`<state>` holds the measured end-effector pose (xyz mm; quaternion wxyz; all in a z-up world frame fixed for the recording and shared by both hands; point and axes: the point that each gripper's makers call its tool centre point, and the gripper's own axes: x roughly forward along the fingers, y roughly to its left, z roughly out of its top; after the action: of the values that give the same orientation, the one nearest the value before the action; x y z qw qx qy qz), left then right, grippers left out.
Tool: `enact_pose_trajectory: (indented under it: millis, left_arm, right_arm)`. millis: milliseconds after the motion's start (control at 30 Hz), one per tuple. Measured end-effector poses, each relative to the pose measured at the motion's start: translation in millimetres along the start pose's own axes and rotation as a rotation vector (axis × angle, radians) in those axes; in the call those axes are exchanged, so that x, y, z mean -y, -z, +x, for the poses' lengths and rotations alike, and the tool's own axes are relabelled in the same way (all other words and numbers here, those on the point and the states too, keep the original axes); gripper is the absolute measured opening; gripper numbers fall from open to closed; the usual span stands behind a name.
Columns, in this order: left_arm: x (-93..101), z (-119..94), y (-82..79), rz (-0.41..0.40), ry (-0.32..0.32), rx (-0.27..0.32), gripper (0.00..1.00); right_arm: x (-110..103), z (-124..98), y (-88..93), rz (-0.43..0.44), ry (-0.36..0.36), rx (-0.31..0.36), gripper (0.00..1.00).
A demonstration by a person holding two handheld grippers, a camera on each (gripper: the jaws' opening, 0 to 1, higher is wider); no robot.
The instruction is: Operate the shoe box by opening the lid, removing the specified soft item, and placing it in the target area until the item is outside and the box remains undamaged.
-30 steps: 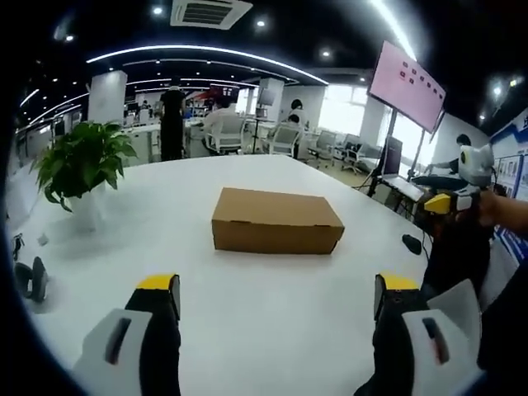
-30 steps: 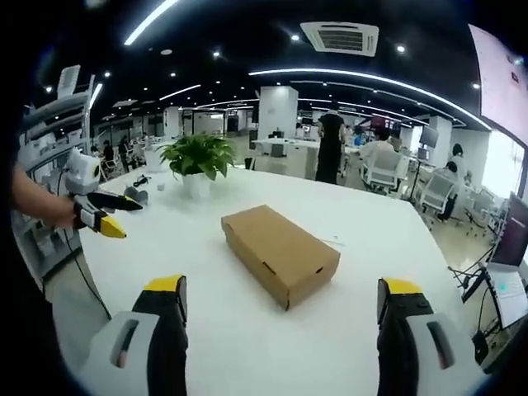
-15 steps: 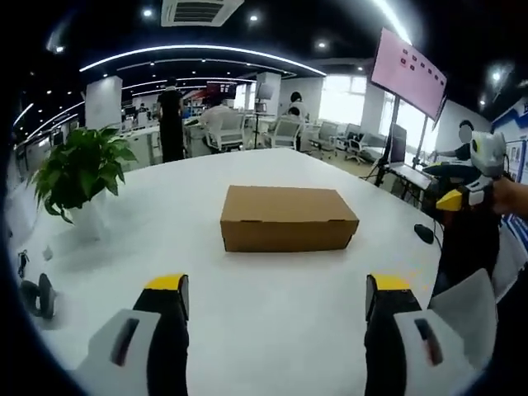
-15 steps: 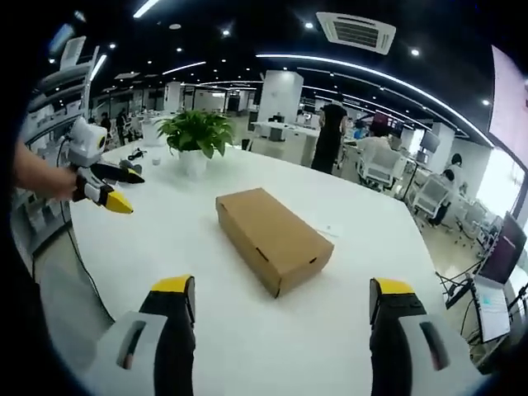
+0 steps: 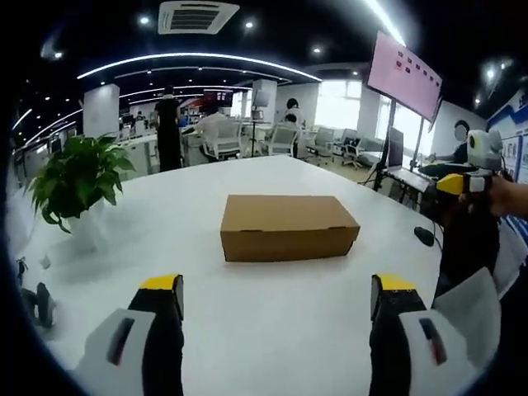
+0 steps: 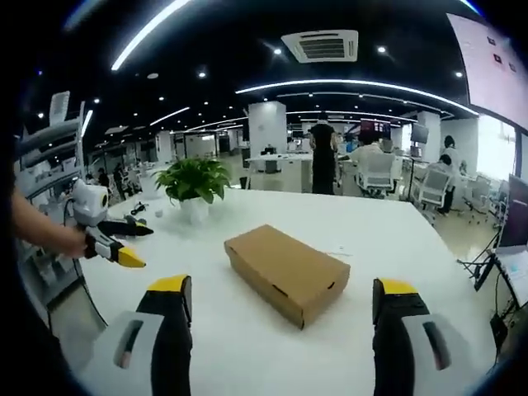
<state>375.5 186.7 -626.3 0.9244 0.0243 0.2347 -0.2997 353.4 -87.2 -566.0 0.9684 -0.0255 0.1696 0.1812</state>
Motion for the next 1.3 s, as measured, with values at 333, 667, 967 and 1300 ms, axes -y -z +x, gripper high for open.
enact_pose_trajectory:
  millis: [333, 667, 967, 1300]
  left_arm:
    - [-3.3, 11.5, -4.5, 0.014, 0.016, -0.016, 0.89]
    - [-13.4, 26.4, 3.7, -0.075, 0.007, -0.049, 0.92]
    - [-12.1, 36.3, -6.1, -0.035, 0.049, -0.046, 0.89]
    - [-9.3, 38.2, 2.5, -0.046, 0.042, -0.075, 0.87]
  right_arm:
    - [-4.6, 8.8, 4.7, -0.11, -0.006, -0.077, 0.84]
    - [-9.3, 20.1, 16.8, -0.084, -0.022, -0.123, 0.78]
    - [-9.2, 25.4, 13.9, -0.1, -0.008, -0.129, 0.74]
    - [-3.1, 26.8, 33.4, -0.025, 0.024, -0.164, 0.7]
